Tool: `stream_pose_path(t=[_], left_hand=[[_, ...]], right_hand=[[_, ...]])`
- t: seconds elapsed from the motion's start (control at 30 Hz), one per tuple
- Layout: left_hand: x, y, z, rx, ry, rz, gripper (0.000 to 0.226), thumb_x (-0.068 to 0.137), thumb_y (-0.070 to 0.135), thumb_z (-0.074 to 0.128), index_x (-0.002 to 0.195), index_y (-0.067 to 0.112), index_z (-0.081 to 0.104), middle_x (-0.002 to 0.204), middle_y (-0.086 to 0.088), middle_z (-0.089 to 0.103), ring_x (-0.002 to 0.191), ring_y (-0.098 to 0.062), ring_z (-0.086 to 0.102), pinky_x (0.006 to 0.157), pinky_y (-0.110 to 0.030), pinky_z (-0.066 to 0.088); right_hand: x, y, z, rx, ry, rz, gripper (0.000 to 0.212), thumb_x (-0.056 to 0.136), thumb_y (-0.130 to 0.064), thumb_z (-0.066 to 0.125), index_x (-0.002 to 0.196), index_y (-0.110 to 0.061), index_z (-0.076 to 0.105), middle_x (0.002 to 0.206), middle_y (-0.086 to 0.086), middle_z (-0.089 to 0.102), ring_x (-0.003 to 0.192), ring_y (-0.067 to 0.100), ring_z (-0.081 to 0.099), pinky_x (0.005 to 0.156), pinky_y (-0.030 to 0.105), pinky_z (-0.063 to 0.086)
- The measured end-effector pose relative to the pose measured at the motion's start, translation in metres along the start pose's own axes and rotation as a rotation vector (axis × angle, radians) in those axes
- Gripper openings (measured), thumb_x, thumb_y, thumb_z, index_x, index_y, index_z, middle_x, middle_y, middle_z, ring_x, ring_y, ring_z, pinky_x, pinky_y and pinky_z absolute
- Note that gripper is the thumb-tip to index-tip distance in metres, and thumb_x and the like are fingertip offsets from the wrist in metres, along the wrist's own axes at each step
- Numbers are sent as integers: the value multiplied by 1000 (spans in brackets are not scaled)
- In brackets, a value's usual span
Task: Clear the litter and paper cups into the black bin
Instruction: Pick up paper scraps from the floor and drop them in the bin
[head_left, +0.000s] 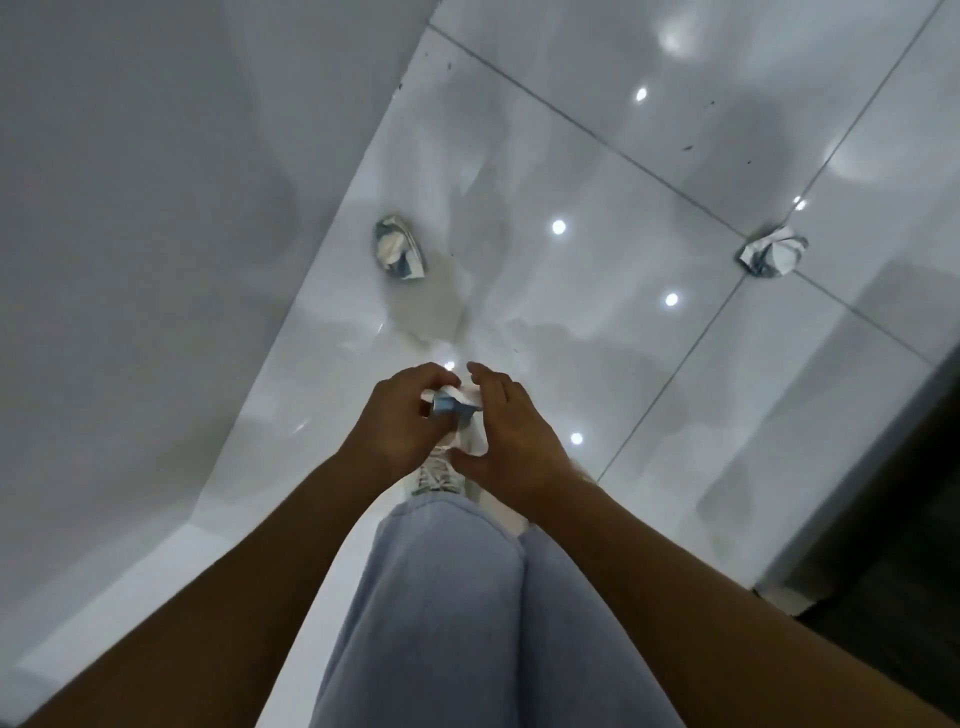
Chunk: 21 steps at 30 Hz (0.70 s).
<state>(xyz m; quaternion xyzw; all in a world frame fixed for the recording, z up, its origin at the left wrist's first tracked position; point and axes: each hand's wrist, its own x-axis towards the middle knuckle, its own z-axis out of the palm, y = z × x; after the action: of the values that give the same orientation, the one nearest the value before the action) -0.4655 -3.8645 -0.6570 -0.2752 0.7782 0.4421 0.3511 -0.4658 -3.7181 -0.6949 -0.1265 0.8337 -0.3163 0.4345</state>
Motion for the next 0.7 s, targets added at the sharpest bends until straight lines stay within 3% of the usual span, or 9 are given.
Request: stream_pose_path(t=[0.17,0.27,0.43,0.57,0.7], left_hand=[[16,-32,-31,70,181,-20,26,86,13,67,111,14,60,113,-5,62,94,-21,61,80,-34,53],[35,-58,-46,112,263,0,25,86,15,67,109,14,60,108,-4,63,91,-21,61,74,-28,47],[72,-98,-58,196,278,48,31,86,14,67,115,8,58,110,-7,62,91,-15,56,83,-25,44],[99,-116,-62,239,251,85,34,86,13,67,117,2,57,110,-13,62,91,-15,55,84,-22,40],[118,-121,-62,214,241,86,34,88,14,65,119,2,57,114,-12,62,96,-13,55,86,-18,39]], right_hand=[[36,-10,-8,-126,-6,-57,86,84,-35,71,150,-18,21,151,3,32,135,20,33,108,33,36],[85,-14,-7,-233,41,-71,80,86,-29,67,150,-15,22,149,9,31,133,26,35,106,38,41],[188,-33,11,-396,107,-147,80,83,-17,68,148,-16,23,148,12,29,131,32,34,102,40,44],[248,-42,30,-502,5,-161,89,78,-16,72,151,-20,21,157,12,12,142,37,15,112,47,30],[257,-26,40,-634,102,-246,65,83,-10,66,142,-13,40,153,13,23,137,37,23,109,46,33]])
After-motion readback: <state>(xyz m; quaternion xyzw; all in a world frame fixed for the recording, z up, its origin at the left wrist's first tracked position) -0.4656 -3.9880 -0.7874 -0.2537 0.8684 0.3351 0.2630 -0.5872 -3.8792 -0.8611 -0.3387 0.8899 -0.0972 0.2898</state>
